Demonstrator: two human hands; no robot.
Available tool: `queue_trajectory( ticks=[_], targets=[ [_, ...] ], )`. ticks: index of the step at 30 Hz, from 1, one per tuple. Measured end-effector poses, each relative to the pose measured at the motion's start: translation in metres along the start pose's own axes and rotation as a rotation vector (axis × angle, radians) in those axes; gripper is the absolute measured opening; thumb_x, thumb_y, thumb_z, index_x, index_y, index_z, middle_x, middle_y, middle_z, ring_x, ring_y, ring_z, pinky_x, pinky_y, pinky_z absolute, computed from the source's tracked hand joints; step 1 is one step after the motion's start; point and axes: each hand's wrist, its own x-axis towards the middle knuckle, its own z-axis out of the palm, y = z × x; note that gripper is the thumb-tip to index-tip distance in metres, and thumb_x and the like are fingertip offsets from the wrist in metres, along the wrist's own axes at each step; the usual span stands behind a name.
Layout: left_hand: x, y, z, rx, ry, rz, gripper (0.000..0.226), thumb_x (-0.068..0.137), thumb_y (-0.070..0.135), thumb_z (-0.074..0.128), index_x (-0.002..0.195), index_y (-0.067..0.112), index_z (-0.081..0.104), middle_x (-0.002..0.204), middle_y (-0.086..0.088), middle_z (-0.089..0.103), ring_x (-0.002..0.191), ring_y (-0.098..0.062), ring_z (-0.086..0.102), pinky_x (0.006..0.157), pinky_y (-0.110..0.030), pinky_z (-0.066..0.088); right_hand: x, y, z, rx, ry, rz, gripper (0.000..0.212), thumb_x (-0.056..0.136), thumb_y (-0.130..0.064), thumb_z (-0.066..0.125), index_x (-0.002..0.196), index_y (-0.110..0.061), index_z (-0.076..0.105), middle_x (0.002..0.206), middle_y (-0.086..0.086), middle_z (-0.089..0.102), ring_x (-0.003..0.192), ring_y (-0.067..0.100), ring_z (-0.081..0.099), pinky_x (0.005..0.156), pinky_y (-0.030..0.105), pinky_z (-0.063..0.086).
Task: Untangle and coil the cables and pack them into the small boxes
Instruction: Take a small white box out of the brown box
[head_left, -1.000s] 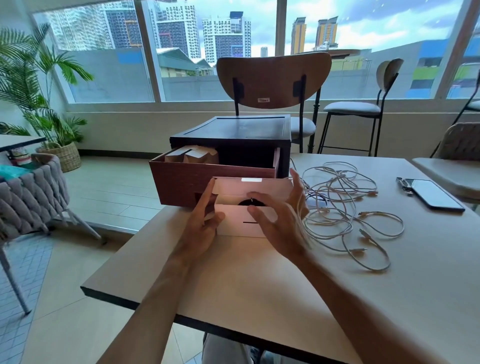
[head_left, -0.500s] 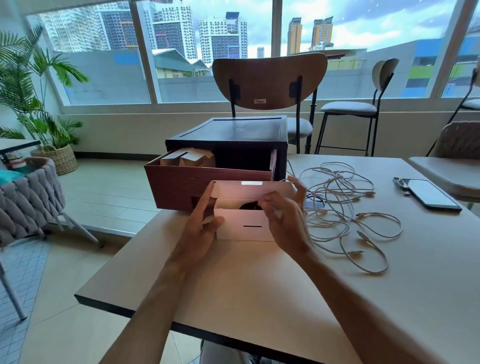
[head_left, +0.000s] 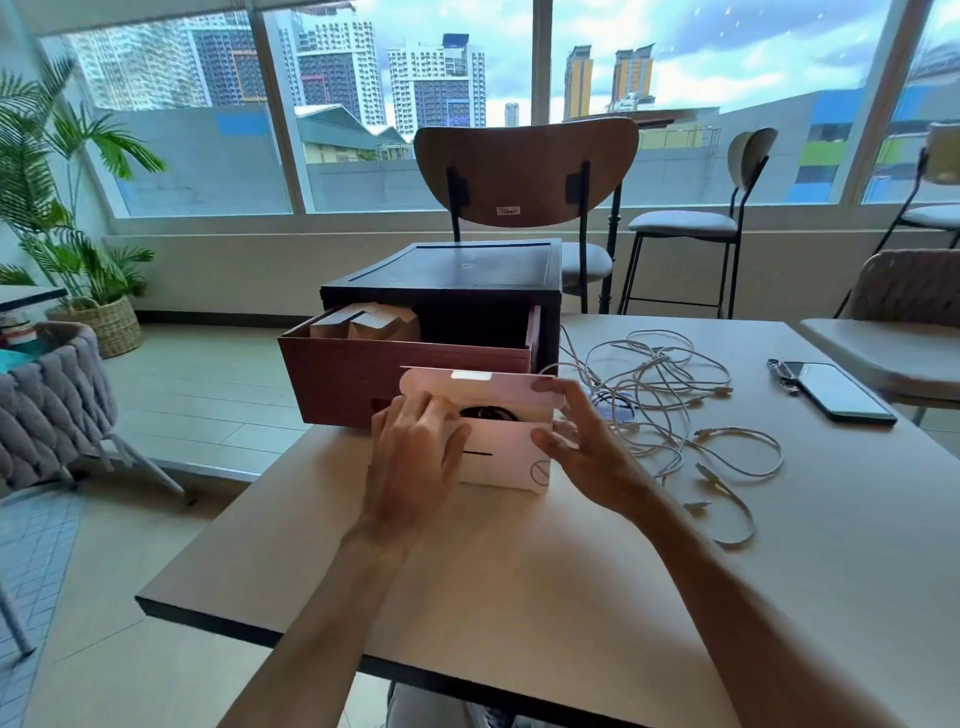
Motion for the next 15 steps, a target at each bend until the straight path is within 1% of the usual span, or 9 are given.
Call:
queue_trajectory(
  ticks=[1, 2, 3, 5, 7, 8, 11, 13, 15],
  targets=[
    [0.003, 0.003, -0.003, 0.015, -0.012, -0.007, 0.029, 0.094, 0.041, 0.059, 0.111, 0.018, 0.062, 0.107, 0.001, 0.058, 0.104, -0.019, 0.054, 0.092, -0.035, 0.039, -0.001, 0.000, 0.000, -0.002, 0.000, 0.008, 0.045, 0.098, 0.000, 0.052, 0.124, -0.034, 0.039, 0.128, -0.005, 0.049, 0.104, -0.009, 0.062, 0.087, 0.032, 0.058],
    [0.007, 0.006, -0.005, 0.040, -0.042, -0.012, 0.035, 0.092, 0.044, 0.060, 0.115, 0.018, 0.060, 0.111, 0.001, 0.056, 0.108, -0.018, 0.053, 0.096, -0.036, 0.038, -0.002, 0.000, -0.001, -0.011, 0.004, 0.011, 0.046, 0.097, 0.000, 0.053, 0.124, -0.035, 0.039, 0.130, -0.002, 0.049, 0.104, -0.008, 0.062, 0.085, 0.029, 0.059],
    [0.011, 0.008, -0.008, 0.080, -0.103, -0.014, 0.040, 0.091, 0.047, 0.061, 0.120, 0.019, 0.059, 0.114, 0.002, 0.056, 0.112, -0.017, 0.052, 0.101, -0.037, 0.035, -0.002, 0.001, -0.001, -0.015, 0.007, 0.010, 0.048, 0.097, -0.001, 0.054, 0.125, -0.037, 0.038, 0.132, 0.001, 0.048, 0.104, -0.005, 0.063, 0.082, 0.026, 0.059],
    [0.019, 0.011, -0.010, 0.181, -0.291, -0.031, 0.045, 0.091, 0.049, 0.061, 0.126, 0.023, 0.055, 0.120, 0.002, 0.058, 0.118, -0.019, 0.052, 0.106, -0.037, 0.026, -0.002, 0.002, -0.001, -0.013, 0.004, 0.012, 0.053, 0.096, 0.000, 0.056, 0.126, -0.039, 0.035, 0.134, 0.005, 0.046, 0.107, 0.000, 0.060, 0.079, 0.021, 0.057],
    [0.026, 0.011, -0.012, 0.243, -0.447, -0.073, 0.044, 0.092, 0.044, 0.062, 0.129, 0.024, 0.052, 0.122, 0.002, 0.061, 0.121, -0.021, 0.053, 0.109, -0.038, 0.019, -0.002, 0.002, -0.001, -0.004, -0.004, 0.014, 0.059, 0.094, 0.004, 0.058, 0.128, -0.038, 0.034, 0.132, 0.003, 0.045, 0.107, -0.003, 0.056, 0.077, 0.016, 0.054],
    [0.029, 0.011, -0.011, 0.243, -0.478, -0.087, 0.042, 0.092, 0.040, 0.063, 0.129, 0.024, 0.053, 0.122, 0.002, 0.063, 0.121, -0.021, 0.053, 0.109, -0.037, 0.018, -0.002, 0.003, -0.001, 0.006, -0.007, 0.018, 0.062, 0.093, 0.007, 0.058, 0.129, -0.036, 0.034, 0.129, 0.000, 0.045, 0.105, -0.004, 0.057, 0.077, 0.015, 0.054],
    [0.032, 0.013, -0.002, 0.180, -0.516, -0.078, 0.043, 0.091, 0.021, 0.067, 0.132, 0.026, 0.056, 0.119, 0.002, 0.067, 0.127, -0.022, 0.048, 0.111, -0.035, 0.016, -0.002, 0.008, 0.004, 0.058, -0.003, 0.034, 0.069, 0.089, 0.013, 0.059, 0.134, -0.034, 0.032, 0.126, -0.007, 0.044, 0.105, -0.007, 0.059, 0.076, 0.018, 0.054],
    [0.031, 0.015, 0.007, 0.127, -0.528, -0.054, 0.050, 0.090, 0.015, 0.065, 0.135, 0.032, 0.054, 0.121, 0.002, 0.064, 0.131, -0.025, 0.041, 0.114, -0.035, 0.017, -0.002, 0.012, 0.009, 0.051, 0.038, 0.016, 0.080, 0.088, 0.013, 0.060, 0.136, -0.043, 0.030, 0.130, -0.009, 0.044, 0.110, -0.003, 0.058, 0.080, 0.024, 0.055],
    [0.032, 0.012, 0.013, 0.105, -0.526, -0.039, 0.057, 0.088, 0.014, 0.065, 0.137, 0.038, 0.050, 0.126, 0.001, 0.061, 0.132, -0.027, 0.039, 0.114, -0.036, 0.024, -0.002, 0.015, 0.013, 0.024, 0.072, -0.007, 0.085, 0.086, 0.012, 0.061, 0.138, -0.047, 0.028, 0.134, -0.013, 0.044, 0.114, 0.000, 0.057, 0.087, 0.032, 0.056]
  ],
)
